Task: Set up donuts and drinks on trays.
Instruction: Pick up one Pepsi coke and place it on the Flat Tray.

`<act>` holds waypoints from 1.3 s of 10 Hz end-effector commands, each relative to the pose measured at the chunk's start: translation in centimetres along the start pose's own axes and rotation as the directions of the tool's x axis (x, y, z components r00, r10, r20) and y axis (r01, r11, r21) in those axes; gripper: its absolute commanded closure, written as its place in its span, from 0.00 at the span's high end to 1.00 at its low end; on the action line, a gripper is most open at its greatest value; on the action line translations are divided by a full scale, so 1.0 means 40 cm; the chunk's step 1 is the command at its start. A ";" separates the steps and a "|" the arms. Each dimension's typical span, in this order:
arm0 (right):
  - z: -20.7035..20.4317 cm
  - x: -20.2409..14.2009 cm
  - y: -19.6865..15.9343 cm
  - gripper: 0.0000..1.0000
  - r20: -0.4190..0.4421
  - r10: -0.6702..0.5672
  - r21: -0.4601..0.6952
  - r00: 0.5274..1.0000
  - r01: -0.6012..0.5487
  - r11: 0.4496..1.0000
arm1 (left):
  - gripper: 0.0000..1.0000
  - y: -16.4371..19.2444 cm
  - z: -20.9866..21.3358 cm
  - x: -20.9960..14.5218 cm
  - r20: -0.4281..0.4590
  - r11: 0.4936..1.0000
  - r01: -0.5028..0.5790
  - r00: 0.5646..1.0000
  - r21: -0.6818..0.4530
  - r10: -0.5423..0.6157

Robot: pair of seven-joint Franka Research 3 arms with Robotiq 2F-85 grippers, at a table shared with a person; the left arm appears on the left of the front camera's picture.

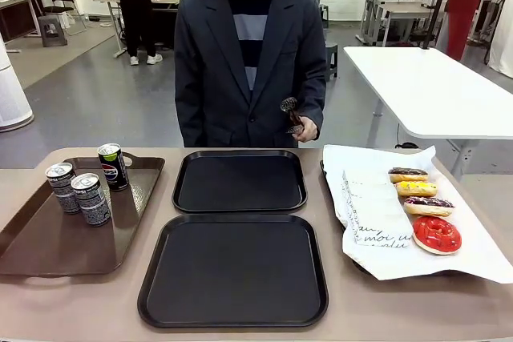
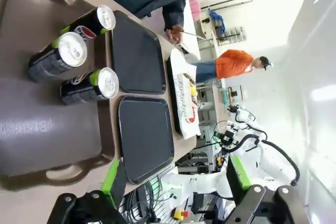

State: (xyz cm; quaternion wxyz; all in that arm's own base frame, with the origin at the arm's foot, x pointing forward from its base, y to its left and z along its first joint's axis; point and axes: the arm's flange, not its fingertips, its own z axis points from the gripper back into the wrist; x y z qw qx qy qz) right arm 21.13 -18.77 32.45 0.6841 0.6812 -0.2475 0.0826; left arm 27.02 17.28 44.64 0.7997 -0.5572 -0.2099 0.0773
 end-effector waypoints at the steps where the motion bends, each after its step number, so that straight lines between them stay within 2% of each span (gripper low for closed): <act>1: 0.029 0.017 0.041 1.00 0.018 -0.059 -0.074 0.998 0.061 0.995 | 1.00 -0.016 -0.037 -0.124 0.000 0.999 0.041 0.999 0.035 -0.041; 4: 0.045 0.026 0.085 1.00 0.095 -0.150 -0.206 0.984 0.167 0.964 | 1.00 -0.036 -0.034 -0.124 -0.060 0.992 0.089 0.995 0.094 -0.084; 5: 0.046 0.027 0.080 1.00 0.137 -0.149 -0.243 0.979 0.179 0.953 | 1.00 -0.024 0.032 -0.031 -0.013 0.998 0.031 0.999 0.047 -0.030; 6: 0.091 0.017 0.045 1.00 0.058 -0.117 -0.169 0.991 0.125 0.978 | 1.00 -0.024 0.032 -0.031 -0.013 0.998 0.031 0.999 0.047 -0.030; 13: 0.091 0.017 0.045 1.00 0.058 -0.117 -0.169 0.991 0.125 0.978 | 1.00 -0.024 0.032 -0.031 -0.013 0.998 0.031 0.999 0.047 -0.030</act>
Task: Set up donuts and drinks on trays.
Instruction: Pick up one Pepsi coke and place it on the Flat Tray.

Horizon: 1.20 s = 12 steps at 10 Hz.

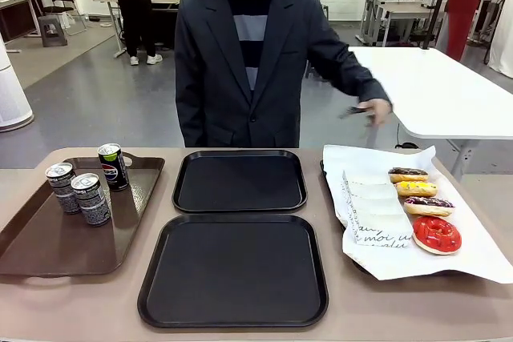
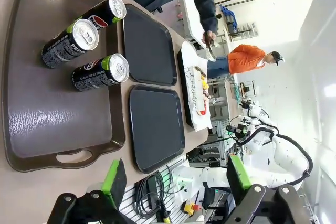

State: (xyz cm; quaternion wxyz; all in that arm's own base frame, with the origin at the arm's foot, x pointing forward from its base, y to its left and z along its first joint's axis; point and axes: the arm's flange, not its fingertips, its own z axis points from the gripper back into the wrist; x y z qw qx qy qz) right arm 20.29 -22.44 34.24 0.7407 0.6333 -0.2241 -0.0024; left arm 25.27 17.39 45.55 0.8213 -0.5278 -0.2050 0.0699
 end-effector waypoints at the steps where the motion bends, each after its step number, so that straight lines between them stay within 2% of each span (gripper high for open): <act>1: 0.000 -0.006 0.001 1.00 0.000 0.012 0.009 1.000 -0.012 1.000 | 1.00 0.001 0.005 0.001 0.009 1.000 0.008 1.000 -0.022 -0.008; 7: 0.000 -0.006 0.001 1.00 0.000 0.012 0.009 1.000 -0.012 1.000 | 1.00 0.000 0.000 0.000 0.000 1.000 0.000 1.000 0.000 0.000; 8: 0.000 -0.006 0.001 1.00 0.000 0.012 0.009 1.000 -0.012 1.000 | 1.00 -0.061 0.018 0.014 0.076 0.996 0.012 0.997 0.093 -0.019; 9: 0.000 -0.006 0.001 1.00 0.000 0.012 0.009 1.000 -0.012 1.000 | 1.00 -0.117 0.016 0.044 0.133 0.971 0.026 0.989 0.239 -0.059; 11: 0.000 -0.006 0.001 1.00 0.000 0.012 0.009 1.000 -0.012 1.000 | 1.00 -0.255 -0.011 0.109 0.043 0.874 0.030 0.997 0.485 -0.059; 12: 0.000 -0.006 0.001 1.00 0.000 0.012 0.009 1.000 -0.012 1.000 | 1.00 -0.334 -0.048 0.134 -0.061 0.807 0.054 0.998 0.588 -0.022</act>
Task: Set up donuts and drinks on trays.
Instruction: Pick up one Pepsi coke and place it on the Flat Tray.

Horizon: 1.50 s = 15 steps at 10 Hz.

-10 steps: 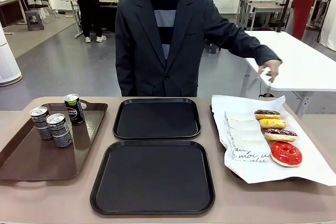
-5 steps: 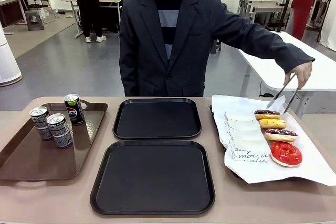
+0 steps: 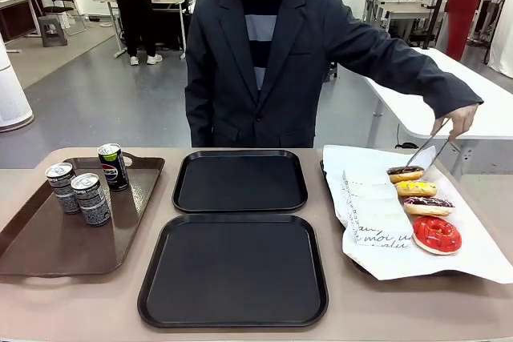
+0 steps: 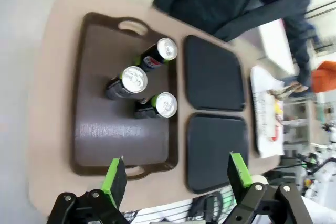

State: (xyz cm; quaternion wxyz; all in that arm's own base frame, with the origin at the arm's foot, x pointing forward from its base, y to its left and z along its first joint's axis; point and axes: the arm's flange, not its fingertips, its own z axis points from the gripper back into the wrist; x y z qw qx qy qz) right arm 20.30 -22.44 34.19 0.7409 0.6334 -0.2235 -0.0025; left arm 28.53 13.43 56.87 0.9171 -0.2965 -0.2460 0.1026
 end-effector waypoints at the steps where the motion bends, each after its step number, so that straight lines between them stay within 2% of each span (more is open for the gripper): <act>1: 0.000 -0.005 0.002 1.00 0.001 0.013 0.009 1.000 -0.013 1.000 | 1.00 -0.130 -0.030 0.039 -0.255 0.969 0.050 0.967 0.240 0.013; 2: 0.000 -0.005 0.002 1.00 0.001 0.013 0.009 1.000 -0.013 1.000 | 1.00 -0.194 -0.067 0.065 -0.297 0.945 0.072 0.955 0.318 0.027; 5: 0.000 -0.005 0.002 1.00 0.001 0.013 0.009 1.000 -0.013 1.000 | 1.00 -0.345 -0.249 0.127 -0.249 0.855 0.068 0.966 0.514 0.073; 6: 0.000 -0.005 0.002 1.00 0.001 0.013 0.009 1.000 -0.013 1.000 | 1.00 -0.373 -0.306 0.136 -0.242 0.838 0.075 0.968 0.540 0.069; 8: 0.000 -0.005 0.002 1.00 0.001 0.013 0.009 1.000 -0.013 1.000 | 1.00 -0.382 -0.437 0.148 -0.230 0.809 0.085 0.971 0.581 0.063; 9: 0.000 -0.005 0.002 1.00 0.001 0.013 0.009 1.000 -0.013 1.000 | 1.00 -0.375 -0.490 0.149 -0.238 0.818 0.087 0.969 0.569 0.062; 12: 0.000 -0.005 0.002 1.00 0.001 0.013 0.009 1.000 -0.013 1.000 | 1.00 -0.332 -0.606 0.122 -0.292 0.800 0.122 0.954 0.588 0.070; 15: 0.000 -0.005 0.002 1.00 0.001 0.013 0.009 1.000 -0.013 1.000 | 1.00 -0.335 -0.590 0.128 -0.308 0.817 0.130 0.950 0.562 0.061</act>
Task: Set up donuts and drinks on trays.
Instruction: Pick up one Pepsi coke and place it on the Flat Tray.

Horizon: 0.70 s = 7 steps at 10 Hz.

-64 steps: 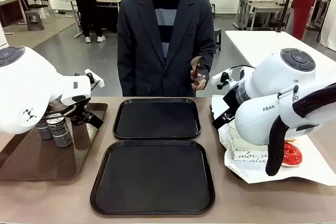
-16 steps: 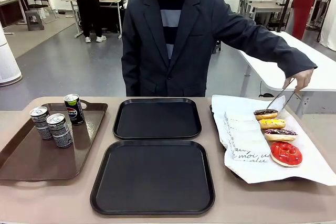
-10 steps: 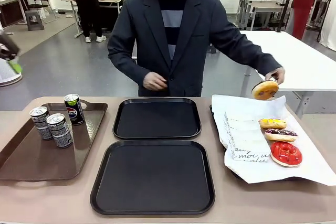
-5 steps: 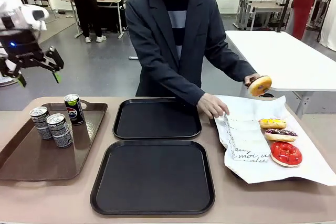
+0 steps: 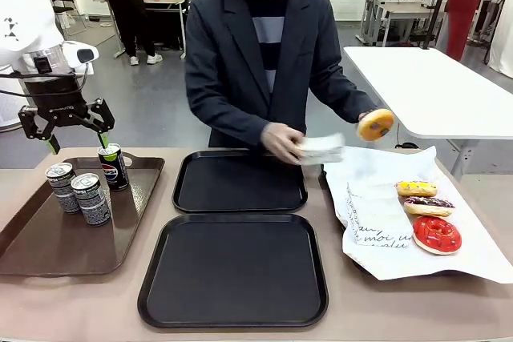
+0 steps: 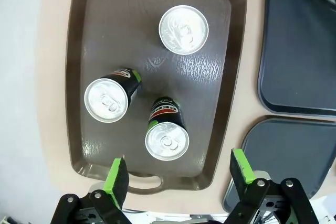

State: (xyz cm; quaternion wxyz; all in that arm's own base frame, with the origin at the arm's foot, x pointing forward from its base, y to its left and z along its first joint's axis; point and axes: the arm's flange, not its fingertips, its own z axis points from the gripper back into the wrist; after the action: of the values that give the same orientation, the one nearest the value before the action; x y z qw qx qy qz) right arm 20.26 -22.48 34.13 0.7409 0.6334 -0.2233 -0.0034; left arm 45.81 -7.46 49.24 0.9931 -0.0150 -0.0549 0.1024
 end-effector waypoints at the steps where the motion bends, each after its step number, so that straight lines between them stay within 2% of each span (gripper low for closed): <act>1: -0.001 -0.004 0.003 1.00 0.000 0.015 0.009 1.000 -0.015 1.000 | 1.00 0.005 0.025 -0.002 0.013 1.000 -0.009 1.000 0.002 0.009; 4: -0.001 -0.004 0.003 1.00 0.000 0.015 0.009 1.000 -0.015 1.000 | 1.00 0.007 0.017 0.003 0.012 1.000 -0.006 1.000 -0.007 0.006; 6: -0.001 -0.004 0.003 1.00 0.000 0.015 0.009 1.000 -0.015 1.000 | 1.00 0.011 -0.034 -0.035 0.109 0.990 0.098 0.988 0.099 -0.108; 7: -0.001 -0.004 0.003 1.00 0.000 0.015 0.009 1.000 -0.015 1.000 | 1.00 -0.001 -0.054 -0.041 0.125 0.983 0.126 0.982 0.137 -0.143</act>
State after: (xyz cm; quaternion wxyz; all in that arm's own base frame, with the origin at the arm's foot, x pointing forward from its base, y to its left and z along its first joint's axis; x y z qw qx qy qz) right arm 20.27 -22.47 34.13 0.7409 0.6334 -0.2231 -0.0031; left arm 45.17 -7.49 47.92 0.9940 0.0331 -0.0854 0.0594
